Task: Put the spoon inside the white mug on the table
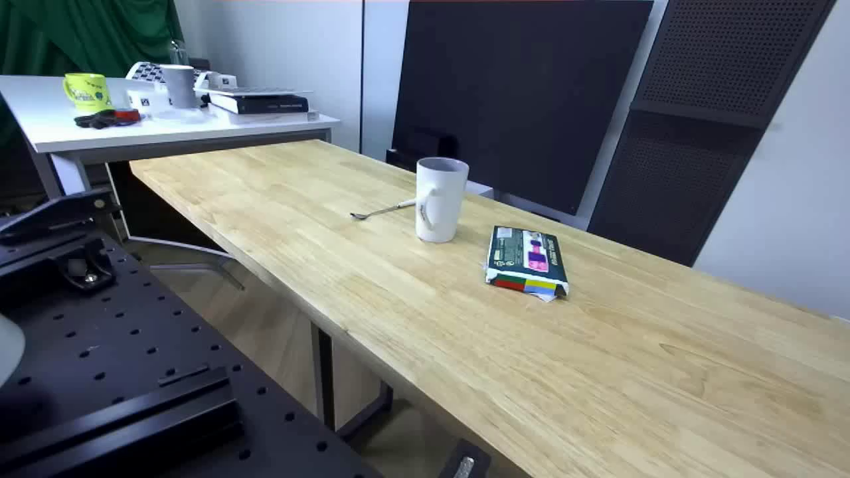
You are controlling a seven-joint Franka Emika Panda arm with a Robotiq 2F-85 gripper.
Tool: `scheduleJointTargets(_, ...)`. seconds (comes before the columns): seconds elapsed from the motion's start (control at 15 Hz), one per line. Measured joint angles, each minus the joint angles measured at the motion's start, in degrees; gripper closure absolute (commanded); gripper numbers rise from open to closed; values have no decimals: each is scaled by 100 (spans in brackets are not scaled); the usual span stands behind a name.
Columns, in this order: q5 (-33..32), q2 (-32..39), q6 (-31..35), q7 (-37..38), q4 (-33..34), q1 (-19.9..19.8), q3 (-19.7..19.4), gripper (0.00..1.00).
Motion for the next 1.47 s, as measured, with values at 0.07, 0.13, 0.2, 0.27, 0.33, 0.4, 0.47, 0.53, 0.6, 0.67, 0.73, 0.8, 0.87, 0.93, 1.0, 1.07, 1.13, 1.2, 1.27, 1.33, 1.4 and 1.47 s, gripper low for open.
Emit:
scheduleJointTargets(0.07, 0, 0, 2, 0, 0, 0, 0, 0)
scheduleJointTargets(0.13, 0, -1, 2, -1, 0, 0, 0, 0)
scheduleJointTargets(0.2, 0, -2, 2, -1, 0, 0, 0, 0)
scheduleJointTargets(0.27, 0, -1, 2, -1, 0, 0, 0, 0)
scheduleJointTargets(0.33, 0, -2, 2, -1, 0, 0, 0, 0)
scheduleJointTargets(0.4, 0, -2, 2, -1, 0, 0, 0, 0)
scheduleJointTargets(0.47, 0, -2, 2, -1, 0, 0, 0, 0)
scheduleJointTargets(0.53, 0, -2, 2, -1, 0, 0, 0, 0)
scheduleJointTargets(0.6, 0, -2, 2, -1, 0, 0, 0, 0)
scheduleJointTargets(0.67, 0, -1, 2, -8, 0, -6, 4, 0)
scheduleJointTargets(0.73, -3, 1, -2, -24, 0, -21, 8, 0)
scheduleJointTargets(0.8, -5, 10, -9, -57, 0, -50, 5, 0)
scheduleJointTargets(0.87, -22, 26, -9, -94, 1, -94, -1, 0)
scheduleJointTargets(0.93, -53, 52, -1, -125, 3, -161, -12, 0)
scheduleJointTargets(1.0, -99, 90, 12, -168, 9, -247, -30, 0)
scheduleJointTargets(1.07, -172, 147, 49, -222, 21, -353, -62, 0)
scheduleJointTargets(1.13, -262, 221, 111, -269, 41, -463, -100, 0)
scheduleJointTargets(1.2, -357, 314, 189, -324, 69, -575, -144, 0)
scheduleJointTargets(1.27, -465, 430, 286, -357, 108, -688, -185, 0)
scheduleJointTargets(1.33, -596, 563, 411, -373, 164, -799, -225, 0)
scheduleJointTargets(1.4, -732, 724, 549, -378, 236, -915, -264, 0)
scheduleJointTargets(1.47, -847, 896, 686, -382, 317, -1017, -307, 0)
